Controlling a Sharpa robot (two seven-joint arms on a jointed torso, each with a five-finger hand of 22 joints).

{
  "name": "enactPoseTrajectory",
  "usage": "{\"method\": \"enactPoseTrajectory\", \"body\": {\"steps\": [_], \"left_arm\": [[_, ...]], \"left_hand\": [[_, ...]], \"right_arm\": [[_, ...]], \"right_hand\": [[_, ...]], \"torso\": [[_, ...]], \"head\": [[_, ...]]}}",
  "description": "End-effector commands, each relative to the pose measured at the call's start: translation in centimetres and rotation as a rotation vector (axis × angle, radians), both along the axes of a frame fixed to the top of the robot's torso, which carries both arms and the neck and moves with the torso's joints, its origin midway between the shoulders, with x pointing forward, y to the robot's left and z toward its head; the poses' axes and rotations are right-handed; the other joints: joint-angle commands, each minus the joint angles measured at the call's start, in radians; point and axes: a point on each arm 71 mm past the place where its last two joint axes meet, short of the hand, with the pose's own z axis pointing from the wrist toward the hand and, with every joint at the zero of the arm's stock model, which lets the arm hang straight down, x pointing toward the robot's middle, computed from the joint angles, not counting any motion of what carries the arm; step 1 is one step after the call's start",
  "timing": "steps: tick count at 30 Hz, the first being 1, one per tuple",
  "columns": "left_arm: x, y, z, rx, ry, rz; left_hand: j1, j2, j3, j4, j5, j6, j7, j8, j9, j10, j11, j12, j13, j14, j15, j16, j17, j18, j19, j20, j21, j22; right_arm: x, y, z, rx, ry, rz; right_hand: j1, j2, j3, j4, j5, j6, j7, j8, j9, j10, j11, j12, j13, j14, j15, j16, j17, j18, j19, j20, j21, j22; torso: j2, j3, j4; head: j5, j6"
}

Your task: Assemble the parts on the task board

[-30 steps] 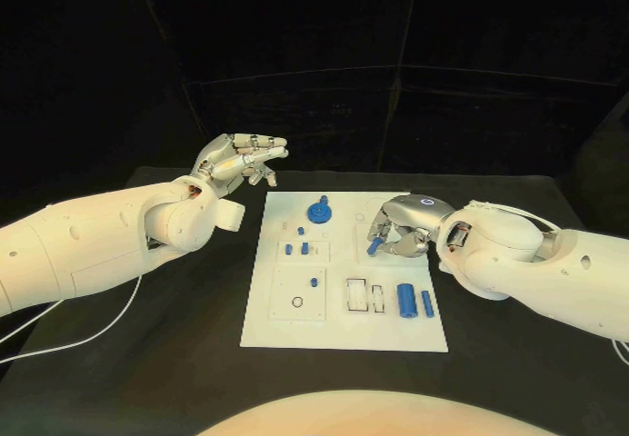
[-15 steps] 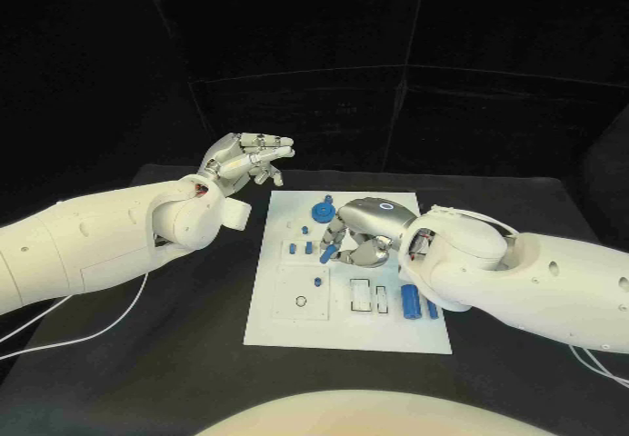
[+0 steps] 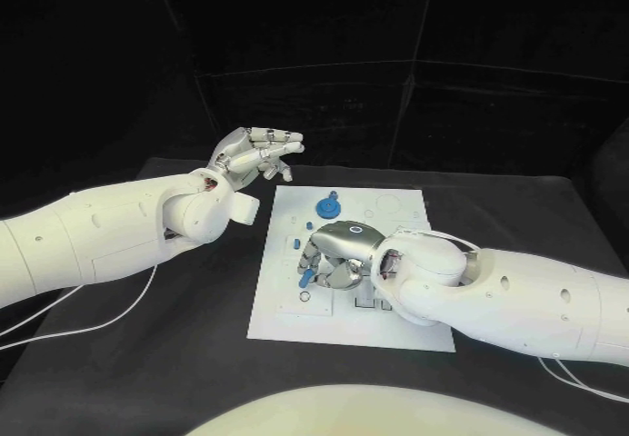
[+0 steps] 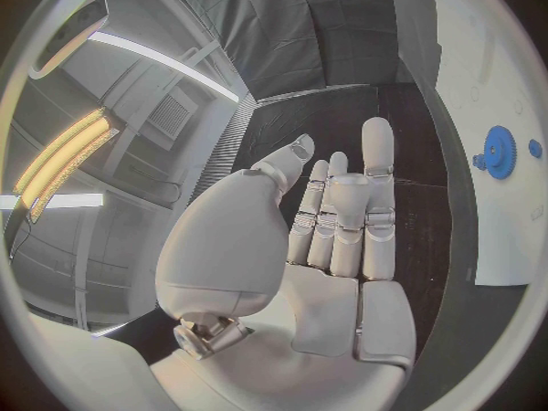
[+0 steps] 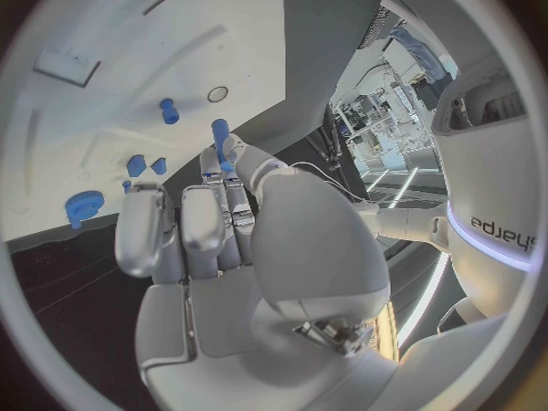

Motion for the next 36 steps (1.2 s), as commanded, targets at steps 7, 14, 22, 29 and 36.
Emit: {"method": "enactPoseTrajectory", "body": {"steps": [7, 14, 22, 29, 36], "left_arm": [[0.0, -0.3, 0.2, -0.013, -0.006, -0.013], [0.0, -0.4, 0.1, -0.013, -0.006, -0.014], [0.0, -0.3, 0.1, -0.013, -0.006, -0.014], [0.0, -0.3, 0.1, -0.013, -0.006, -0.014], [0.0, -0.4, 0.2, -0.014, -0.006, -0.015]], "left_hand": [[0.002, 0.003, -0.006, -0.001, 0.003, -0.007, -0.001, 0.007, 0.001, -0.005, -0.002, 0.001, 0.000, -0.009, -0.001, -0.006, -0.001, 0.015, -0.001, 0.005, -0.006, -0.001], [0.002, 0.003, -0.006, -0.001, 0.003, -0.007, -0.001, 0.007, 0.001, -0.005, -0.002, 0.001, 0.000, -0.009, -0.001, -0.006, -0.001, 0.015, -0.001, 0.005, -0.006, -0.001], [0.002, 0.003, -0.006, -0.001, 0.003, -0.007, -0.001, 0.007, 0.001, -0.005, -0.002, 0.001, 0.000, -0.009, -0.001, -0.006, -0.001, 0.015, -0.001, 0.005, -0.006, -0.001], [0.002, 0.003, -0.006, -0.001, 0.003, -0.007, -0.001, 0.007, 0.001, -0.005, -0.002, 0.001, 0.000, -0.009, -0.001, -0.006, -0.001, 0.015, -0.001, 0.005, -0.006, -0.001], [0.002, 0.003, -0.006, -0.001, 0.003, -0.007, -0.001, 0.007, 0.001, -0.005, -0.002, 0.001, 0.000, -0.009, -0.001, -0.006, -0.001, 0.015, -0.001, 0.005, -0.006, -0.001]], "right_arm": [[0.0, 0.6, -1.1, -0.081, -0.003, 0.039], [-0.1, 0.7, -1.4, -0.104, -0.003, 0.046], [-0.4, 0.8, -1.4, -0.118, 0.004, 0.057], [-0.3, 0.9, -1.5, -0.131, -0.005, 0.052], [-0.4, 1.3, -1.7, -0.163, -0.027, 0.047]], "right_hand": [[-0.001, -0.001, 0.007, 0.003, 0.007, 0.002, 0.003, 0.005, 0.000, 0.005, 0.004, -0.007, -0.001, 0.015, -0.005, 0.001, -0.002, -0.007, 0.002, 0.001, 0.002, -0.002], [-0.001, -0.001, 0.007, 0.003, 0.007, 0.002, 0.003, 0.005, 0.000, 0.005, 0.004, -0.007, -0.001, 0.015, -0.005, 0.001, -0.002, -0.007, 0.002, 0.001, 0.002, -0.002], [-0.004, -0.002, 0.007, 0.004, 0.007, 0.002, 0.003, 0.004, 0.000, 0.005, 0.005, -0.008, 0.000, 0.014, -0.004, 0.001, -0.003, -0.006, 0.001, 0.002, 0.002, -0.003], [-0.004, -0.002, 0.007, 0.004, 0.007, 0.002, 0.003, 0.004, 0.000, 0.005, 0.005, -0.008, 0.000, 0.014, -0.004, 0.001, -0.003, -0.006, 0.001, 0.002, 0.002, -0.003], [-0.012, -0.008, 0.007, 0.006, 0.004, 0.001, 0.003, 0.002, -0.001, 0.005, 0.006, -0.012, 0.000, 0.013, -0.003, -0.002, -0.010, -0.006, -0.001, 0.003, 0.000, -0.005]], "torso": [[-0.001, 0.0001, 0.0002], [-0.001, -0.0006, -0.0004], [-0.001, -0.0003, 0.0005], [-0.001, -0.0006, 0.0000], [-0.001, -0.0010, 0.0001]], "head": [[0.004, -0.008], [0.005, -0.013], [0.008, -0.022], [0.010, -0.024], [0.010, -0.027]]}}
